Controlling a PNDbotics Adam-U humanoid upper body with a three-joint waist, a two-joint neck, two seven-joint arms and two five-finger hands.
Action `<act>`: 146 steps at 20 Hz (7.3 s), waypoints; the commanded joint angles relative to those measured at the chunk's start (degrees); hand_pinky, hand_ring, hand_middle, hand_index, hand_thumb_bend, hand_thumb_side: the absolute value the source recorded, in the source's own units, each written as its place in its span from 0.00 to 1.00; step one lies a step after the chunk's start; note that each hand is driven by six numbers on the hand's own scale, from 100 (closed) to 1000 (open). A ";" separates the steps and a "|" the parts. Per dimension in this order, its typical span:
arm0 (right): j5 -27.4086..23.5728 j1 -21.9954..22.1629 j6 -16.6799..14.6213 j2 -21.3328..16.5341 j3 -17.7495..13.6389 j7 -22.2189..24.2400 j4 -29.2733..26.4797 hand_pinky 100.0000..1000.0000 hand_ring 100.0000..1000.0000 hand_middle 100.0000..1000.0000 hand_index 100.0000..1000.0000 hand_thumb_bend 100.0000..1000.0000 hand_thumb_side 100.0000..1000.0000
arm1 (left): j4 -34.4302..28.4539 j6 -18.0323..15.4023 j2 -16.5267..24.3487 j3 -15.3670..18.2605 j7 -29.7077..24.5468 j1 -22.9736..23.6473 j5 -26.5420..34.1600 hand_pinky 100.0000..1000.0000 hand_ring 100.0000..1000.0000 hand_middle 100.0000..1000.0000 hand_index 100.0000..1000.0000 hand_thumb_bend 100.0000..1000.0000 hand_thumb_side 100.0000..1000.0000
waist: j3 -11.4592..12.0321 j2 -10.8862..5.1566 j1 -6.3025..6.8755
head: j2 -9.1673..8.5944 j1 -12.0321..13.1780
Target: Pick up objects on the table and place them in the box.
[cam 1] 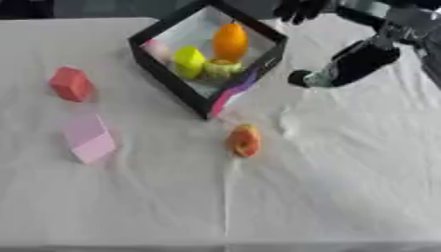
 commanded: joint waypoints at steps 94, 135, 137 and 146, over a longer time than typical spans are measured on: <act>20.29 -19.20 13.66 17.34 0.80 0.26 9.98 0.61 0.53 0.42 0.52 0.19 0.00 | -4.81 -0.50 -3.42 0.62 1.69 0.07 -3.06 0.73 0.85 0.78 0.85 0.31 0.60 | 3.43 -0.04 0.71 | -0.67 -2.20; 13.88 -4.17 8.92 8.95 -19.56 -27.83 8.73 0.82 0.77 0.78 0.86 0.34 0.17 | -9.88 1.23 4.51 1.87 1.56 5.10 -6.27 0.73 0.85 0.78 0.85 0.32 0.57 | -1.96 0.99 0.82 | -2.33 1.98; 12.05 -1.20 8.62 8.96 -20.33 -29.66 5.75 0.82 0.76 0.77 0.86 0.36 0.13 | -11.85 2.90 7.20 0.47 0.16 6.62 -7.93 0.74 0.85 0.78 0.86 0.34 0.55 | -2.36 1.28 0.97 | -2.50 1.90; 4.54 11.01 6.46 9.38 -22.34 -37.17 -1.14 0.80 0.74 0.74 0.83 0.30 0.15 | -19.95 10.36 19.32 -9.84 -7.22 14.98 -15.38 0.83 0.87 0.81 0.88 0.47 0.52 | -2.19 1.42 2.09 | -2.65 2.42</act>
